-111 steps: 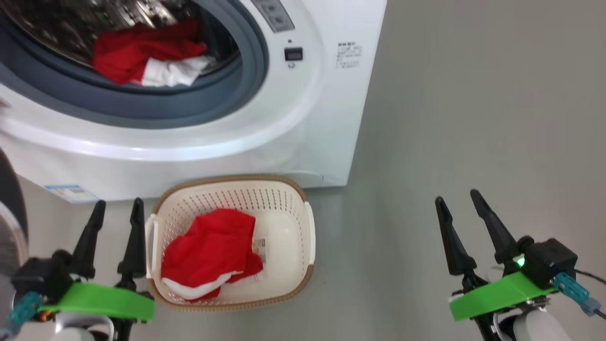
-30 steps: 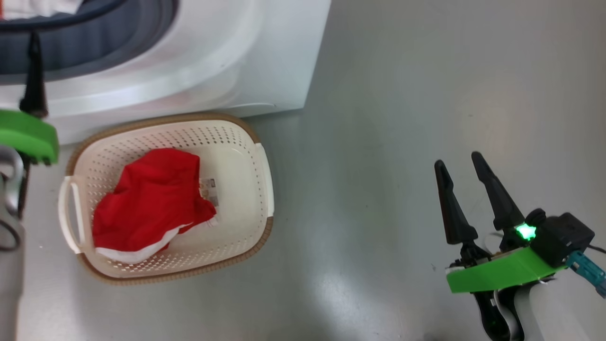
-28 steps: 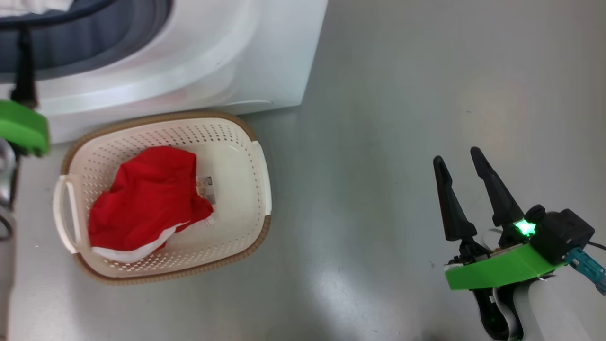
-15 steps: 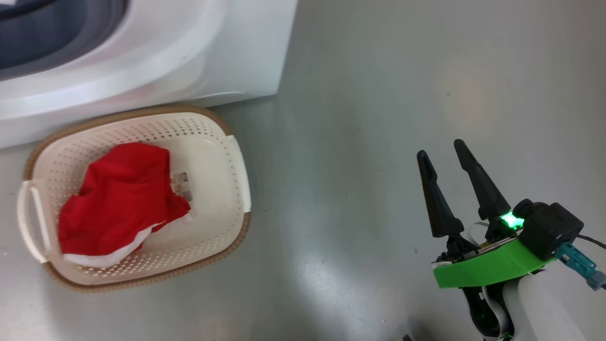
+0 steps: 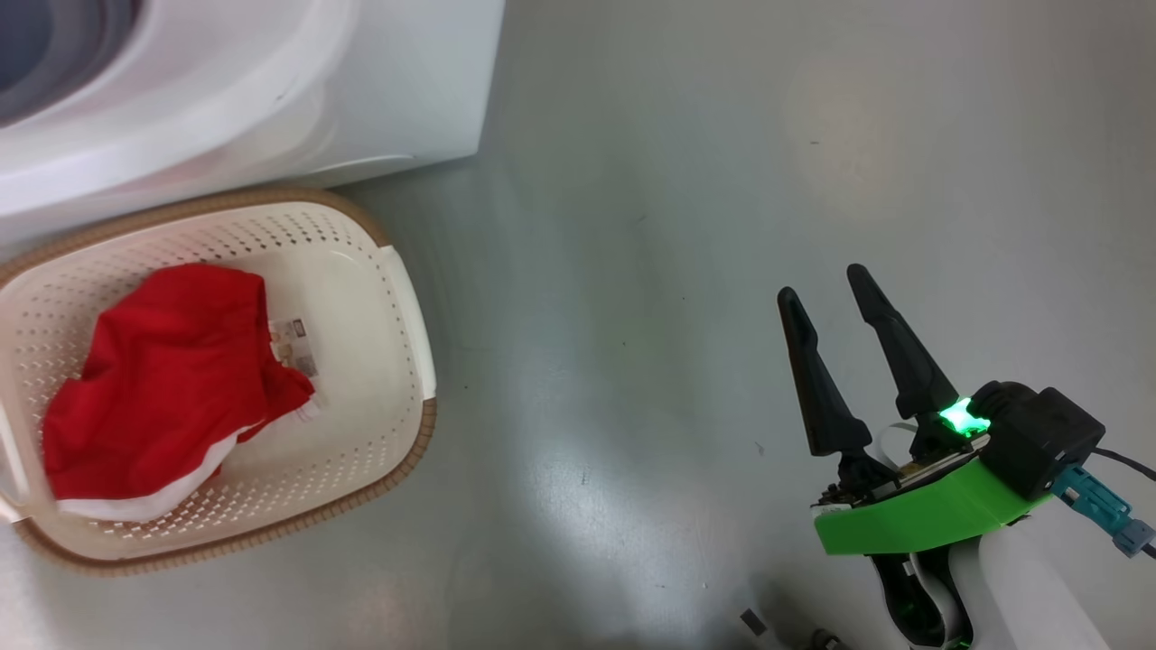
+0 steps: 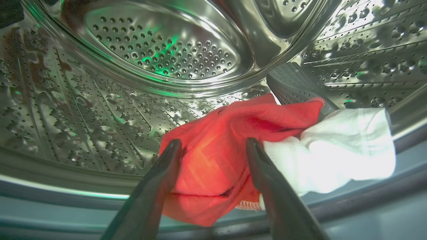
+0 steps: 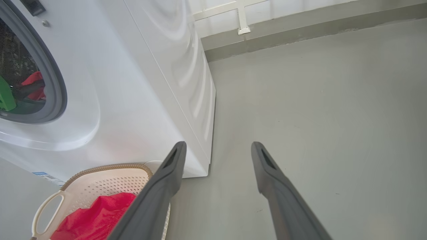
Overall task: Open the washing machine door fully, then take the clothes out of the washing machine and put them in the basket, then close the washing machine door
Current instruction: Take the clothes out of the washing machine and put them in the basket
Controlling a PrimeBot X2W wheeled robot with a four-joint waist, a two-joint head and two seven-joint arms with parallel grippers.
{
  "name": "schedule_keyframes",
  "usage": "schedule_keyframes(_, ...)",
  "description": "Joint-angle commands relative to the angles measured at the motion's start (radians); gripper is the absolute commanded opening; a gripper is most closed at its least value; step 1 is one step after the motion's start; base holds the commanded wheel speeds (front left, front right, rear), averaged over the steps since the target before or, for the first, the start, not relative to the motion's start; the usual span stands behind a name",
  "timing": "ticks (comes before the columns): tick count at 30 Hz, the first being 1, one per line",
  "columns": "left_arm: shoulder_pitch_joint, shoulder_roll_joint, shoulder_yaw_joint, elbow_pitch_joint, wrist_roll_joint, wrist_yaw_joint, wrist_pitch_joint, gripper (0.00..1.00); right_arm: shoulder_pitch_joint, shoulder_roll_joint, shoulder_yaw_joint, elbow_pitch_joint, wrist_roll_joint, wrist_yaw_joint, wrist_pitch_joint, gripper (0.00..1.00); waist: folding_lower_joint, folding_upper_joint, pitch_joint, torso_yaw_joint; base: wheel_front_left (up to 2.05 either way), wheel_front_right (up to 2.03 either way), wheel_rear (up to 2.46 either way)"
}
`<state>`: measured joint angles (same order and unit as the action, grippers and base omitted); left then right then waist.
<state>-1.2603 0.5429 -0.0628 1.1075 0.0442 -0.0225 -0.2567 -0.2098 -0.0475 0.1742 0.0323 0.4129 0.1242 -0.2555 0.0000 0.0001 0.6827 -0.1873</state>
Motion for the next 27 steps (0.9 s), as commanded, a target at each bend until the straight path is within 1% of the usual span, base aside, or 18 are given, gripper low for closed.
schedule_keyframes(1,-0.013,0.074,0.010,-0.002,0.002,0.008,-0.005,1.00,0.003,-0.003,0.024,-0.029,0.005,0.007,-0.006,1.00,0.0000,-0.0001,0.013,-0.011,0.00,0.00,0.00)
schedule_keyframes(10,-0.035,0.089,-0.002,0.048,-0.015,-0.014,-0.005,1.00,0.005,-0.003,0.034,-0.037,0.008,0.007,-0.006,1.00,0.0000,-0.0001,0.021,-0.024,0.00,0.00,0.00)
schedule_keyframes(11,-0.037,0.090,-0.006,0.058,-0.016,-0.018,-0.005,0.98,0.005,-0.003,0.033,-0.038,0.008,0.007,-0.006,1.00,0.0000,-0.0001,0.021,-0.025,0.00,0.00,0.00)
schedule_keyframes(12,-0.041,0.091,-0.010,0.068,-0.015,-0.021,-0.005,0.84,0.005,-0.003,0.033,-0.038,0.008,0.007,-0.006,1.00,0.0000,-0.0001,0.021,-0.026,0.00,0.00,0.00)
schedule_keyframes(13,-0.044,0.090,-0.009,0.076,-0.020,-0.024,-0.005,0.47,0.005,-0.003,0.034,-0.039,0.008,0.007,-0.006,1.00,0.0000,-0.0001,0.021,-0.026,0.00,0.00,0.00)
schedule_keyframes(15,-0.050,0.089,-0.015,0.091,-0.021,-0.028,-0.005,0.09,0.003,-0.003,0.032,-0.041,0.007,0.007,-0.006,1.00,0.0000,-0.0001,0.020,-0.025,0.00,0.00,0.00)
schedule_keyframes(16,-0.052,0.087,-0.016,0.095,-0.024,-0.029,-0.005,0.00,0.002,-0.003,0.031,-0.042,0.006,0.007,-0.006,1.00,0.0000,-0.0001,0.019,-0.024,0.00,0.00,0.00)
schedule_keyframes(21,-0.047,0.075,-0.021,0.095,-0.036,-0.030,-0.005,0.00,-0.001,-0.003,0.025,-0.041,0.002,0.007,-0.006,1.00,0.0000,-0.0001,0.012,-0.017,0.00,0.00,0.00)
schedule_keyframes(27,-0.007,0.046,-0.009,0.041,-0.074,-0.036,-0.005,0.00,-0.002,-0.003,0.021,-0.033,-0.004,0.007,-0.006,1.00,0.0000,-0.0001,-0.014,-0.001,0.00,0.00,0.00)
